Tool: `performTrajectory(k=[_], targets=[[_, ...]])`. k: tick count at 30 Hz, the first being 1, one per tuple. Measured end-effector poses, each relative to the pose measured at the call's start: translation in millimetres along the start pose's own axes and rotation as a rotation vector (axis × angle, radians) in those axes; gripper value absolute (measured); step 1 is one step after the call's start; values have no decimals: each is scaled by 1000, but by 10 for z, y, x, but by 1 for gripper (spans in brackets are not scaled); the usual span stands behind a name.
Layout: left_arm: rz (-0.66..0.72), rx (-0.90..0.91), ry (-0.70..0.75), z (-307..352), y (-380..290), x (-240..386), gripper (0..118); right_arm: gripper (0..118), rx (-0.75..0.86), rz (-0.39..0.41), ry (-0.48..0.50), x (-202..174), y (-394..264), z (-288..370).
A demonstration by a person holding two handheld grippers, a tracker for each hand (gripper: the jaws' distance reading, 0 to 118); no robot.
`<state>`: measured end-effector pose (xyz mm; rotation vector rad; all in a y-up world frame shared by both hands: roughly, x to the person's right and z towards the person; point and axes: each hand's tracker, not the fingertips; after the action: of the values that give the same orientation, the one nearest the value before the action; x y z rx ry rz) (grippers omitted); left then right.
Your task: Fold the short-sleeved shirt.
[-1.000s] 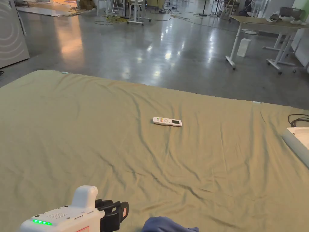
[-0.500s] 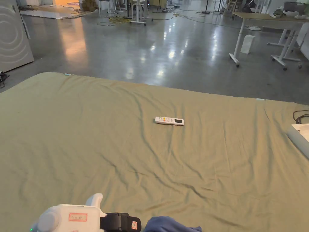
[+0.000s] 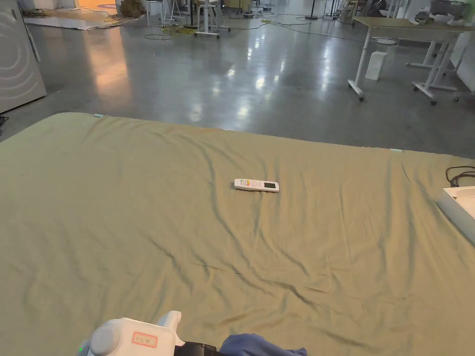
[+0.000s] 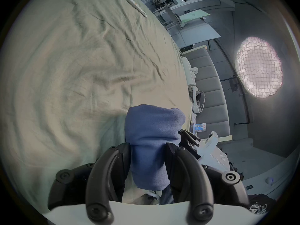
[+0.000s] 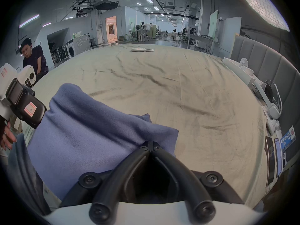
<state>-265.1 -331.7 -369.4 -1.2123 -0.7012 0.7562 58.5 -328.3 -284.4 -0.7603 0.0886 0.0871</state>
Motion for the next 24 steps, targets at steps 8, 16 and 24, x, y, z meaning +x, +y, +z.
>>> performTrajectory(k=[8, 16, 24], targets=[[-34, -48, 46, -173, 39, 10, 47, 0, -4, 9, -3, 8, -1, -14], [61, -39, 0, -358, -101, -186, 47, 0, -6, 6, -12, -2, -2, -12], [170, -17, -25, -346, -123, -234, 47, 0, -9, 1, -14, -7, 6, -15]])
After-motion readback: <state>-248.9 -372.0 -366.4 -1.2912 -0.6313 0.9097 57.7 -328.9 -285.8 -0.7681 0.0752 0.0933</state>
